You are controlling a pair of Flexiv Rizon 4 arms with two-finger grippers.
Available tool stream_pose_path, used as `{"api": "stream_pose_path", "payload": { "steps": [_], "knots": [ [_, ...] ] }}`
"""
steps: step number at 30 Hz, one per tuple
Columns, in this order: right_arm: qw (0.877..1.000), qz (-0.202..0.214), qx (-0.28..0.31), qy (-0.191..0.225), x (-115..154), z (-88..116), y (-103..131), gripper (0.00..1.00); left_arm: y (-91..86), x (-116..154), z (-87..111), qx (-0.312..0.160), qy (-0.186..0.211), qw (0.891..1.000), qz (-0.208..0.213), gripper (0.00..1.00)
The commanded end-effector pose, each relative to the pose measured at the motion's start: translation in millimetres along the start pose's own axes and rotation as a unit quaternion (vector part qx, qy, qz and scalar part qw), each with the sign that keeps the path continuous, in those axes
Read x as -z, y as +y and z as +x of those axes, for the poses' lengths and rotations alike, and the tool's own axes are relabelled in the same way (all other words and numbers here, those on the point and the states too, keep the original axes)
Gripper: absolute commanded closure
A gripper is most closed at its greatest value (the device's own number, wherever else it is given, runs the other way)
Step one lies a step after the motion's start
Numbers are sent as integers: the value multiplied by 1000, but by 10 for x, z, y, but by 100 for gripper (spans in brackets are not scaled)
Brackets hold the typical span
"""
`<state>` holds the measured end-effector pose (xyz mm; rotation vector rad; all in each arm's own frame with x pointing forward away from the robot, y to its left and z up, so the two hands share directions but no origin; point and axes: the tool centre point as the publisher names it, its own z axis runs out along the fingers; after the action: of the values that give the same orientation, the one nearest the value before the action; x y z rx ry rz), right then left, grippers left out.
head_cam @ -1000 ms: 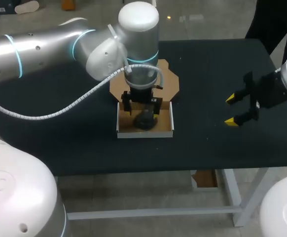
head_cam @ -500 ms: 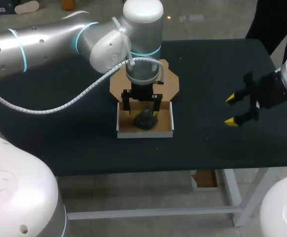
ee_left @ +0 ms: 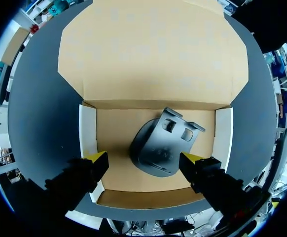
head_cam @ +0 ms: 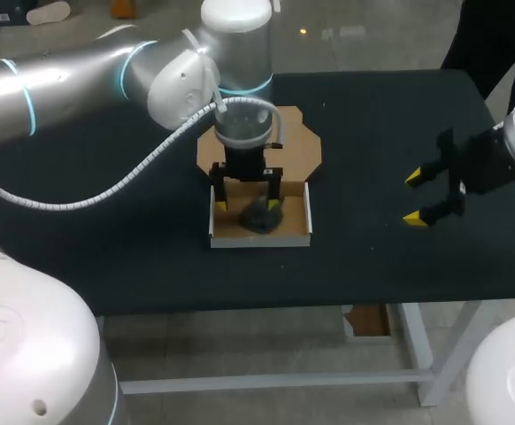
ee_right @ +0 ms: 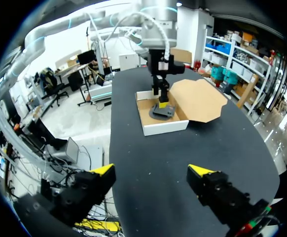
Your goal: Assemble the packaging by folding the flat box into shape, placing the metal phone stand inside, and closing the box properly
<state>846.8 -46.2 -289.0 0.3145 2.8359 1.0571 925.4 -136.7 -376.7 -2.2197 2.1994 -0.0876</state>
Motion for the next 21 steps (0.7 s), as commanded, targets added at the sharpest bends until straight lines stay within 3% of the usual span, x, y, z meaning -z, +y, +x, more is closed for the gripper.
{"api": "stream_pose_path", "payload": {
  "steps": [1,10,21],
  "knots": [
    [1000,-2,1,1,13,0,-6,0,81,-51,-22,1,10,1000,8,0],
    [1000,-2,1,1,13,0,-6,0,214,-99,148,-4,3,1000,13,0],
    [1000,-2,1,1,13,0,-6,0,417,-126,201,4,-7,1000,5,0]
  ]
}}
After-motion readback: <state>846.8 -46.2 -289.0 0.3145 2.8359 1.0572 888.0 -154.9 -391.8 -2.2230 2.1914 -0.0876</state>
